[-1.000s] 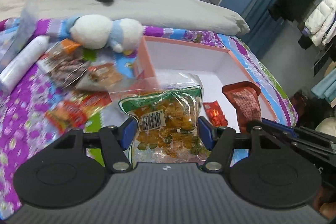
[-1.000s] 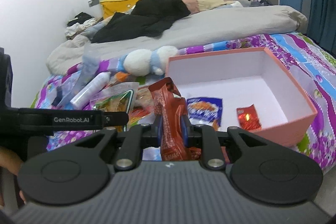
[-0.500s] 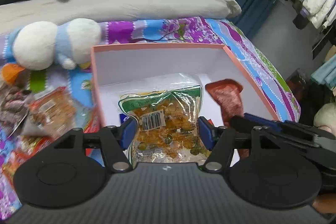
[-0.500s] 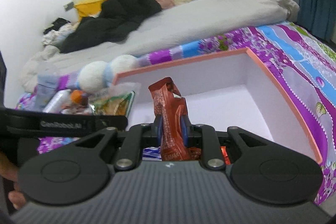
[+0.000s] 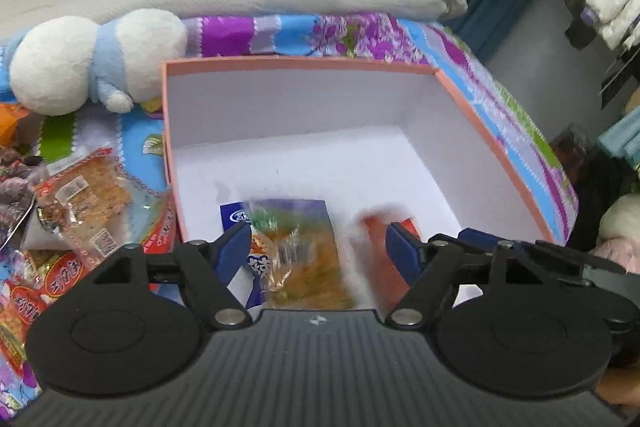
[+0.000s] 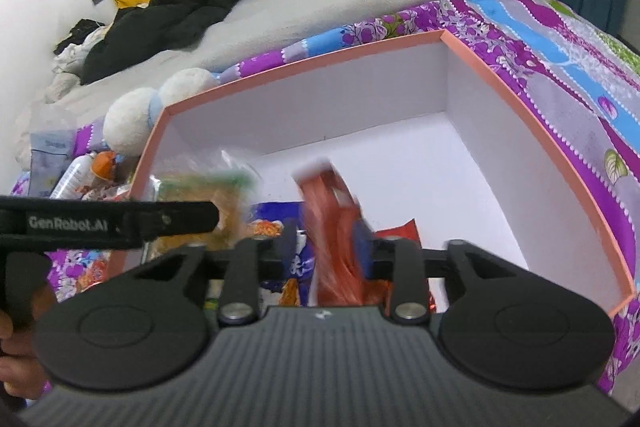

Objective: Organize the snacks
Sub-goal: 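Open both tools to drop the bag and packet into the pink box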

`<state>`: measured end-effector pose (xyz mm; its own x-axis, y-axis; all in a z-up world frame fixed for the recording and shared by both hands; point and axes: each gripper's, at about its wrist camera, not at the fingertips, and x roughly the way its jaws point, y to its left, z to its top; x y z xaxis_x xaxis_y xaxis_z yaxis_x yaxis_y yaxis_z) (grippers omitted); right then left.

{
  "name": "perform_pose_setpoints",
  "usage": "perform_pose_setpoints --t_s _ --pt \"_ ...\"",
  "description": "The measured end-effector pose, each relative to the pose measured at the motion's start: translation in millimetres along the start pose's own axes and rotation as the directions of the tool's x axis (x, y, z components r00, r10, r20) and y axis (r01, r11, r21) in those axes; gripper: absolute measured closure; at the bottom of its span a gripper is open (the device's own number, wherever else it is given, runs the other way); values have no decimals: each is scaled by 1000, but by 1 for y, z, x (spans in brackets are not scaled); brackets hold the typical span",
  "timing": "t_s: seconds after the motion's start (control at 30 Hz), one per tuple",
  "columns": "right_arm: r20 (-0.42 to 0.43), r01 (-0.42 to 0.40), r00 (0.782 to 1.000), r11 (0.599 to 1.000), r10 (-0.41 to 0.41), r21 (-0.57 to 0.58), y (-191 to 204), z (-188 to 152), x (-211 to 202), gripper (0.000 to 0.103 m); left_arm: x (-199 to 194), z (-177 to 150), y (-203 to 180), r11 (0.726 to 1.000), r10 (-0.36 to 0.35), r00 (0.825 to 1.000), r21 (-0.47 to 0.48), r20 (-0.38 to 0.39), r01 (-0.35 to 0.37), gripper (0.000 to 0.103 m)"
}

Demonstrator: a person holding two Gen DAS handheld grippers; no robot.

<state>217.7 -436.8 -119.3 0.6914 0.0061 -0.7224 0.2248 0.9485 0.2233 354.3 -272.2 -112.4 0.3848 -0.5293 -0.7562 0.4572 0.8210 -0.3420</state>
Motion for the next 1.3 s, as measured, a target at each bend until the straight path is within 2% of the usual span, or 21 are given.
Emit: perform_pose_setpoints --t_s 0.33,0.57,0.67,1.1,1.3 --pt "61 -32 998 999 34 -27 27 -11 -54 62 -82 -20 -5 1000 15 996 16 83 -16 25" --pt "114 -54 992 996 62 -64 52 -28 -104 62 -152 -53 -8 999 30 988 20 152 -33 25" --pt "119 -68 990 995 77 -80 62 -39 -119 62 -179 -72 -2 1000 23 985 -7 173 -22 25" --pt "162 -94 980 986 116 -140 106 -76 -168 62 -253 -144 20 997 49 972 -73 229 -33 25" --pt "150 -141 975 977 165 -161 123 -98 -185 62 -280 -178 32 992 74 967 -116 242 -47 25"
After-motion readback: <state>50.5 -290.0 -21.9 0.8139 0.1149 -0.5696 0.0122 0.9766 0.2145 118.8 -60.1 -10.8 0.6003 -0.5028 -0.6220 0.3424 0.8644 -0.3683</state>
